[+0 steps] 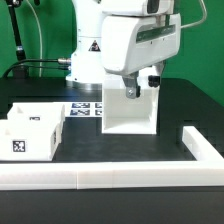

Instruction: Assemble drawer

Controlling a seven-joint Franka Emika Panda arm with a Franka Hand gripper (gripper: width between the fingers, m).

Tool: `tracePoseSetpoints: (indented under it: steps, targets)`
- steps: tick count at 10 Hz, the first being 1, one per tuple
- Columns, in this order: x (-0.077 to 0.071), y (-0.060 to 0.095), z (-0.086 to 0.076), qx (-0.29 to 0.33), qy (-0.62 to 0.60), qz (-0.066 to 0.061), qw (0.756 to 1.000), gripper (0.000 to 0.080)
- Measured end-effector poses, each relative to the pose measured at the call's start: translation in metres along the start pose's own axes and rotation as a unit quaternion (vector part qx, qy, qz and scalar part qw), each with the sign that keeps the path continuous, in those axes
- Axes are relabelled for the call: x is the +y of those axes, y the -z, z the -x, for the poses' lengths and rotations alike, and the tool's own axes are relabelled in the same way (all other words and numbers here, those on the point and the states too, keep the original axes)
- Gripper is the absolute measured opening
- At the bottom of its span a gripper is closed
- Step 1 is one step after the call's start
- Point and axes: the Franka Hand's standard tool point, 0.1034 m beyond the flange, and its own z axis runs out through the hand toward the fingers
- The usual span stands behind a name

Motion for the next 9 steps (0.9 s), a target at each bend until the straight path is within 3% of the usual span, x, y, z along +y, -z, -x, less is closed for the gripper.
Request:
tracePoseSetpoints:
  steps: [6,7,8,9]
  targets:
    - [0.0,0.0,0.0,0.0,-0.002,0.0,1.0,0.0649]
    - [-0.005,0.005,0.001,0.003,-0.032,0.004,0.999,0.0649]
    - [-0.017,0.009,0.009,0.015,-0.082,0.016,0.996,0.0649]
    - [-0.033,0.009,0.018,0.016,-0.116,0.018,0.993,0.0649]
